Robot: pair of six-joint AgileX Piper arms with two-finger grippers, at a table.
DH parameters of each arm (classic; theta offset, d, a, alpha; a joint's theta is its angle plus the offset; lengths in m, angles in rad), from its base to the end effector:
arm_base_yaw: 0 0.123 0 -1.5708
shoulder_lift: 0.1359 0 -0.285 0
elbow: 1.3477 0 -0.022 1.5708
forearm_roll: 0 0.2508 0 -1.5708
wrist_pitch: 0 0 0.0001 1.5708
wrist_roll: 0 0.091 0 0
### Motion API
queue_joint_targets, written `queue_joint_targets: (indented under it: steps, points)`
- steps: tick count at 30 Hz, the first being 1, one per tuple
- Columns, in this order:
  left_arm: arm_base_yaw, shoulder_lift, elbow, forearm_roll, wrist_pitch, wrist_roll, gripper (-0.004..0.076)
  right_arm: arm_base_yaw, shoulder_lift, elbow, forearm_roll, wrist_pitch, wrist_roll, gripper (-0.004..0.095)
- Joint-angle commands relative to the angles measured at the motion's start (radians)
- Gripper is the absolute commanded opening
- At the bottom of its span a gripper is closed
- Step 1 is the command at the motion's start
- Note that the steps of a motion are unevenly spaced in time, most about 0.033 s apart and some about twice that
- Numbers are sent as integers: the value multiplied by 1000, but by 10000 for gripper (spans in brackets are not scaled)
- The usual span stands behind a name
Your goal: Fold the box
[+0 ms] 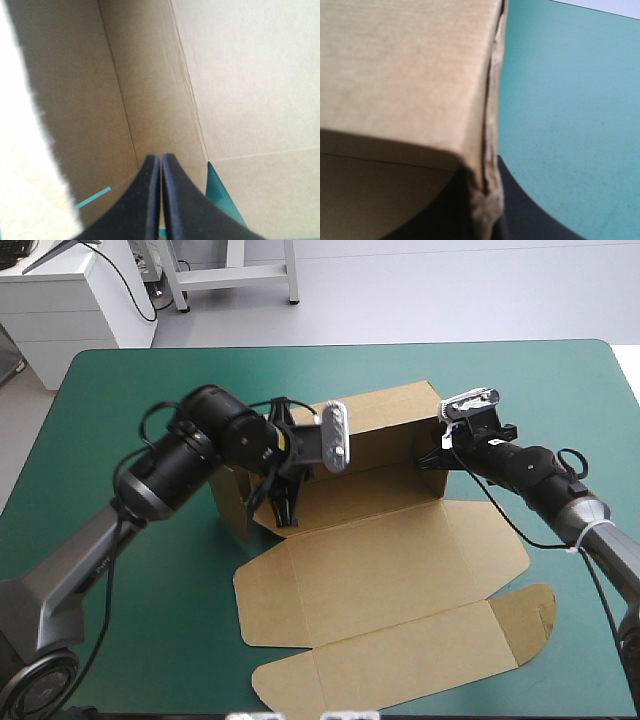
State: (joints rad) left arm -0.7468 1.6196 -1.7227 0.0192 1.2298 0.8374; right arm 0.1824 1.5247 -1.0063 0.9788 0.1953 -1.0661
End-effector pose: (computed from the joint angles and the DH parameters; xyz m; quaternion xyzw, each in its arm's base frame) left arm 0.2510 -0.2301 0.3937 0.6873 0.6772 0.0214 0.2618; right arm 0.3312 0.0761 0.2757 -0.1599 0.8536 0.0914 0.4873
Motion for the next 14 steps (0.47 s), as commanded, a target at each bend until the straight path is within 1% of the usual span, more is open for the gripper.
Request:
queue_joint_targets:
  steps: [1, 5, 8, 14]
  points:
    - [138, -57, -108, -181, 60, 27, -8, -9, -28, -27, -45, -11, 44, -19]
    - [353, -61, -121, -300, 60, 23, -8, -9, -28, -27, -55, 2, 64, -19]
    - [527, -61, -102, -379, 60, -13, -8, -9, -28, -27, -60, 7, 76, -19]
    - [818, -61, -41, -562, 45, -25, -8, -9, -28, -27, -163, 14, 156, -19]
